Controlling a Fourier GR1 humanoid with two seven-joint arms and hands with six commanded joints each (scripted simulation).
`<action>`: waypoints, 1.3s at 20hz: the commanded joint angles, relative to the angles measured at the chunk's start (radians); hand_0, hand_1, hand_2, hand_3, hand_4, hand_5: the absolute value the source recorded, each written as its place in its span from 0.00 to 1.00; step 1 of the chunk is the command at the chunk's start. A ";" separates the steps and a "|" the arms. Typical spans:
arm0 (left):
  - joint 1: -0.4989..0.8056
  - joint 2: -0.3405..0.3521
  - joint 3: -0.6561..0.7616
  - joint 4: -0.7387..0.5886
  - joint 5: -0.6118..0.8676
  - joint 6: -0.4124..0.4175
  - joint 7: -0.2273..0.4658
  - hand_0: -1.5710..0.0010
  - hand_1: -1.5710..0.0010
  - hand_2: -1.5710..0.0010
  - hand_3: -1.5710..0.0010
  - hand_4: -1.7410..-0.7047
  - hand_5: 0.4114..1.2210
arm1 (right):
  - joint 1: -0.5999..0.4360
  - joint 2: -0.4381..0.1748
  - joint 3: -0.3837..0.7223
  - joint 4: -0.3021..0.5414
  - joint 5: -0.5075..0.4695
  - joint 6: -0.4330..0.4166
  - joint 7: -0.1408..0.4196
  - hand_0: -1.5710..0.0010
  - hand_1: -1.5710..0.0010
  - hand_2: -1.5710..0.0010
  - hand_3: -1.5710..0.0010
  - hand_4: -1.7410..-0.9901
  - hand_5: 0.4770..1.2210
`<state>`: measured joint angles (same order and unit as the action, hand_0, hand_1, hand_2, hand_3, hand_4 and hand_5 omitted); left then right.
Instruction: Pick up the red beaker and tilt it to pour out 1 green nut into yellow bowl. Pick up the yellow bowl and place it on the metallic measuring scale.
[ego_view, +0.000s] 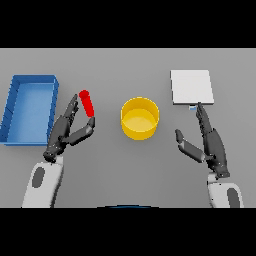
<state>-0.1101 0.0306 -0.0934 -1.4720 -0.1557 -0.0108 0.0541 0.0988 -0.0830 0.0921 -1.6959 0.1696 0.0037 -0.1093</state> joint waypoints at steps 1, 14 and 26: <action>-0.039 0.004 0.014 0.030 -0.001 0.007 0.006 1.00 1.00 1.00 1.00 0.35 0.41 | 0.015 0.005 0.005 -0.003 0.007 -0.004 -0.010 1.00 1.00 1.00 1.00 0.58 0.27; -0.307 -0.005 0.112 0.422 0.002 0.035 -0.092 1.00 1.00 1.00 1.00 0.41 0.36 | -0.003 -0.008 -0.019 -0.005 -0.016 -0.001 0.011 1.00 1.00 1.00 1.00 0.55 0.28; -0.432 -0.043 0.170 0.583 0.029 0.069 -0.147 0.71 0.69 0.68 0.69 0.29 0.58 | -0.001 -0.013 -0.019 -0.004 -0.007 -0.004 0.010 1.00 1.00 1.00 1.00 0.61 0.28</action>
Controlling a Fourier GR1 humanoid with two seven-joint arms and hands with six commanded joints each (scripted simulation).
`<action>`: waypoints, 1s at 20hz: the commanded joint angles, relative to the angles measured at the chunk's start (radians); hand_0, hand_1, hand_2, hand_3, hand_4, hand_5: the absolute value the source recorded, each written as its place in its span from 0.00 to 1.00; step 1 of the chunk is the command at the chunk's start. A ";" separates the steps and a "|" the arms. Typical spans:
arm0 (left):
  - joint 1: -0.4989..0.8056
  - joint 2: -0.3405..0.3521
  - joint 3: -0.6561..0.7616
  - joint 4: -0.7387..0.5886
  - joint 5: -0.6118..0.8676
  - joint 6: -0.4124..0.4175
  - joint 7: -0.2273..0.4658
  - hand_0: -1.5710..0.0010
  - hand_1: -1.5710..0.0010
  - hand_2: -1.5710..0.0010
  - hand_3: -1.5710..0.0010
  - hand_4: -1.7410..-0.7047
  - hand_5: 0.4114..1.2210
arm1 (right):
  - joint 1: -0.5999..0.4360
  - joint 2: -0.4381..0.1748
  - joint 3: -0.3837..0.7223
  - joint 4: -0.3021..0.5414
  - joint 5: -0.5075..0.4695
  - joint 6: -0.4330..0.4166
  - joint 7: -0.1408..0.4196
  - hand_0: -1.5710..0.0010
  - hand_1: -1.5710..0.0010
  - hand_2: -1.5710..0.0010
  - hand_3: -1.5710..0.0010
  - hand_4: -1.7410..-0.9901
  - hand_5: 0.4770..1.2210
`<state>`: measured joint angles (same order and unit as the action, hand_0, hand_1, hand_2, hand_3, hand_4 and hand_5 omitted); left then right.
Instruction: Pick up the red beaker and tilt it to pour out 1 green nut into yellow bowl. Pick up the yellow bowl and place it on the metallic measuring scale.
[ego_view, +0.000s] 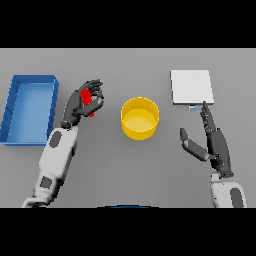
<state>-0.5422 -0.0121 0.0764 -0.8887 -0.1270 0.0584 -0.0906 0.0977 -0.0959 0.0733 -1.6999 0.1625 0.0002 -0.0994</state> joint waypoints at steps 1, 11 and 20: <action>-0.001 0.001 -0.002 -0.002 -0.014 0.025 -0.001 0.57 0.55 0.54 0.55 0.29 0.66 | -0.008 0.004 -0.002 0.001 -0.007 0.000 0.008 1.00 1.00 1.00 1.00 0.61 0.28; -0.029 -0.011 0.005 0.032 -0.027 0.081 -0.111 0.06 0.06 0.06 0.06 0.09 0.87 | -0.028 -0.002 0.004 0.015 -0.003 0.011 0.002 1.00 1.00 1.00 1.00 0.61 0.27; -0.061 0.079 -0.162 -0.170 -0.131 0.089 0.045 0.01 0.01 0.01 0.01 0.01 0.87 | -0.025 0.009 0.025 0.011 0.051 -0.019 -0.016 1.00 1.00 1.00 1.00 0.66 0.28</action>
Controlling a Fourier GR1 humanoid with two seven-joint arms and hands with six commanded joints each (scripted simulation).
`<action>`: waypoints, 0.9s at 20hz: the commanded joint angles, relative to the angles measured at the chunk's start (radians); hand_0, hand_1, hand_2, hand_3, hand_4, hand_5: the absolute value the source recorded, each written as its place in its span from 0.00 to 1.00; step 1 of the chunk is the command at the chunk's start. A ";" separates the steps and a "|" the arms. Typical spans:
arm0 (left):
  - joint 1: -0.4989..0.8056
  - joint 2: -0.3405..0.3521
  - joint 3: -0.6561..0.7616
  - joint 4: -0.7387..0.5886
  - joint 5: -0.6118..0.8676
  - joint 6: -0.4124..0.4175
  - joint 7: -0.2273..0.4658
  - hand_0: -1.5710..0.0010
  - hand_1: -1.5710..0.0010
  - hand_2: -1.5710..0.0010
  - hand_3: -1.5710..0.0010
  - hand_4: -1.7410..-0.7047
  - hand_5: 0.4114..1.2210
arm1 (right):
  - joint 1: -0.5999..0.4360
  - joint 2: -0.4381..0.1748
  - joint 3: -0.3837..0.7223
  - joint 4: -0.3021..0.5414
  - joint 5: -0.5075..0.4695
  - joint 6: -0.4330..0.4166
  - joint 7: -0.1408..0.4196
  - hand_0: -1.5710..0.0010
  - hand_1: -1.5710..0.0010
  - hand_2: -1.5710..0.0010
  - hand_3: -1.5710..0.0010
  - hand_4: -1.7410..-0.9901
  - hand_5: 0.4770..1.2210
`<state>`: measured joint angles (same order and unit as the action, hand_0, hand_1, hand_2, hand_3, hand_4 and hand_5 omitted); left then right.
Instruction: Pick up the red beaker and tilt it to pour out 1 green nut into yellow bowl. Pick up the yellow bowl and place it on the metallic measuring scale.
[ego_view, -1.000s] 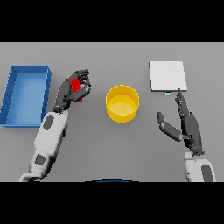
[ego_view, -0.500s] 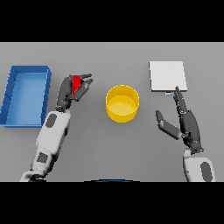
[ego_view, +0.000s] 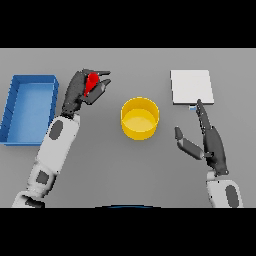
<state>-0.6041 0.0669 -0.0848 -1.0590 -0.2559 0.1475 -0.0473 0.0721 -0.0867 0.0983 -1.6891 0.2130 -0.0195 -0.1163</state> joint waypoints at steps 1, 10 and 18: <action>-0.014 0.033 -0.045 -0.011 -0.043 -0.027 0.035 0.01 0.01 0.01 0.01 0.01 0.87 | -0.008 0.000 0.004 -0.001 0.011 -0.005 0.015 1.00 1.00 1.00 1.00 0.66 0.28; -0.064 0.135 -0.261 -0.050 -0.222 -0.098 0.126 0.00 0.00 0.00 0.00 0.00 0.87 | 0.031 -0.007 0.009 -0.026 0.012 0.004 0.006 1.00 1.00 1.00 1.00 0.65 0.32; -0.278 0.211 -0.532 0.081 -0.508 -0.201 0.129 0.00 0.00 0.00 0.00 0.00 0.96 | 0.034 -0.004 0.000 -0.023 -0.015 0.017 -0.002 1.00 1.00 1.00 1.00 0.63 0.32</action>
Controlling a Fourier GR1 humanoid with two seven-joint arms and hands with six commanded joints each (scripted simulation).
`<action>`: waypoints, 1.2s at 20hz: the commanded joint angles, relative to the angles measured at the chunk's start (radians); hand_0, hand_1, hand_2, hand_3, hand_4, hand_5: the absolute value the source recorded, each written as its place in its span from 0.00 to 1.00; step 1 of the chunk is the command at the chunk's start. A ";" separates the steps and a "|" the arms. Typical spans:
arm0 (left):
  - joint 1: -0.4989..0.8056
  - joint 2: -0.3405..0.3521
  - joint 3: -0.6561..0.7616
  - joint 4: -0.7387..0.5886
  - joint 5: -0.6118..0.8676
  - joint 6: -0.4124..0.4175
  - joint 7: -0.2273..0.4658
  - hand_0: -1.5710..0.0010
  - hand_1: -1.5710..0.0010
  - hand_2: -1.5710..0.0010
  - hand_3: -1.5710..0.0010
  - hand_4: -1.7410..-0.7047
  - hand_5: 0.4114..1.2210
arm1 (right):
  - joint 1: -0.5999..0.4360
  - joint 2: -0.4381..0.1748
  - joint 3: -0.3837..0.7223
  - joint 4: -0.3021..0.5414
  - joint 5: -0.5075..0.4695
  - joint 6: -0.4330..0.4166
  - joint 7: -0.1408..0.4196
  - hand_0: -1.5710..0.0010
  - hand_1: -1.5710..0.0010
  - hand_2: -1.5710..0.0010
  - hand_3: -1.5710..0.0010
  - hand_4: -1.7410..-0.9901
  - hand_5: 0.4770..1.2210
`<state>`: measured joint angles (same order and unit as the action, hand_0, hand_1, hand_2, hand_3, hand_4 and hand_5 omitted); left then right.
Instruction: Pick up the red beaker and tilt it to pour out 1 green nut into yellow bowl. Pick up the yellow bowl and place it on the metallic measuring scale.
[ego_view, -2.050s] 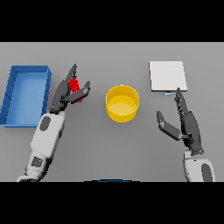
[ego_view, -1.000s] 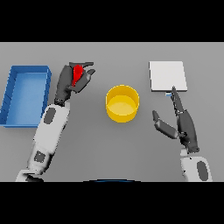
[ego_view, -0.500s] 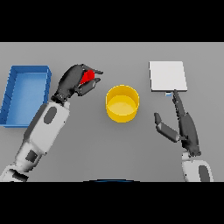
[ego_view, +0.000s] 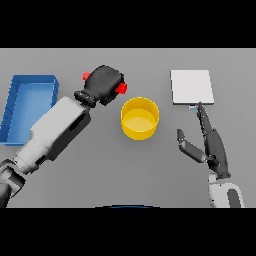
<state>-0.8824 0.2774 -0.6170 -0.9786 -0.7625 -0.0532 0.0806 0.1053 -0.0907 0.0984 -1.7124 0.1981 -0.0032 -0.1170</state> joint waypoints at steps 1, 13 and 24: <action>-0.024 0.009 -0.027 0.014 -0.020 -0.029 -0.017 0.00 0.00 0.00 0.00 0.05 0.97 | -0.004 0.000 0.001 0.000 0.003 -0.002 -0.011 1.00 1.00 1.00 1.00 0.64 0.32; -0.282 -0.035 -0.344 0.184 -0.207 -0.250 -0.075 0.00 0.00 0.00 0.00 0.02 1.00 | -0.007 0.018 0.000 0.008 0.026 -0.037 0.001 1.00 1.00 1.00 1.00 0.73 0.23; -0.428 -0.079 -0.617 0.285 -0.367 -0.208 -0.164 0.00 0.00 0.00 0.00 0.01 1.00 | -0.003 0.022 0.002 0.006 0.039 -0.048 0.010 1.00 1.00 1.00 1.00 0.77 0.20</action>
<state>-1.3105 0.1978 -1.2337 -0.6945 -1.1274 -0.2619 -0.0849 0.1018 -0.0687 0.1002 -1.7061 0.2367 -0.0515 -0.1062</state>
